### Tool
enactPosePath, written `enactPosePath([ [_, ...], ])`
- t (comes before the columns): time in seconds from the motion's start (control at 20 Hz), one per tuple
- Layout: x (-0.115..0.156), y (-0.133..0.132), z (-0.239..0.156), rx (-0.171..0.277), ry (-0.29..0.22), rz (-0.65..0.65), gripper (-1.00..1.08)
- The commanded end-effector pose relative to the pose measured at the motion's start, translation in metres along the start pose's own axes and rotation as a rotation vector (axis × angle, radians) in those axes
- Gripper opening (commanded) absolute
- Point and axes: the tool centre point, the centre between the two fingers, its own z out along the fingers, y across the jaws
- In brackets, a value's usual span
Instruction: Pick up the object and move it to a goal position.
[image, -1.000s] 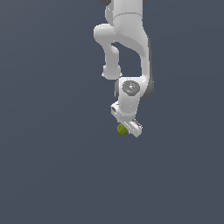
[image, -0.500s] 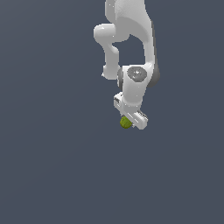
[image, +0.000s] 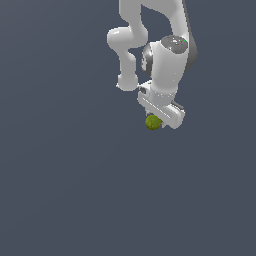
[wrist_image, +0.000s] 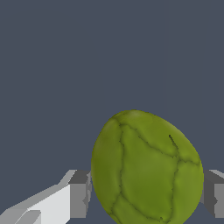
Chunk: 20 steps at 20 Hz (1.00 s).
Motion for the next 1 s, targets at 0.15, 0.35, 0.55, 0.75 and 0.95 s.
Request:
enactPosePath([
  [0.15,-0.023,-0.001,-0.064,0.001,0.003,0.001,-1.00],
  [0.35,-0.040,-0.002,-0.107,0.001,0.003,0.001,-1.00],
  [0.55,-0.055,-0.004,-0.150,0.001,0.003,0.001,-1.00],
  [0.75,-0.071,-0.006,-0.191,0.001,0.003,0.001,-1.00],
  [0.95,-0.085,-0.008,-0.231,0.001,0.003,0.000,-1.00],
])
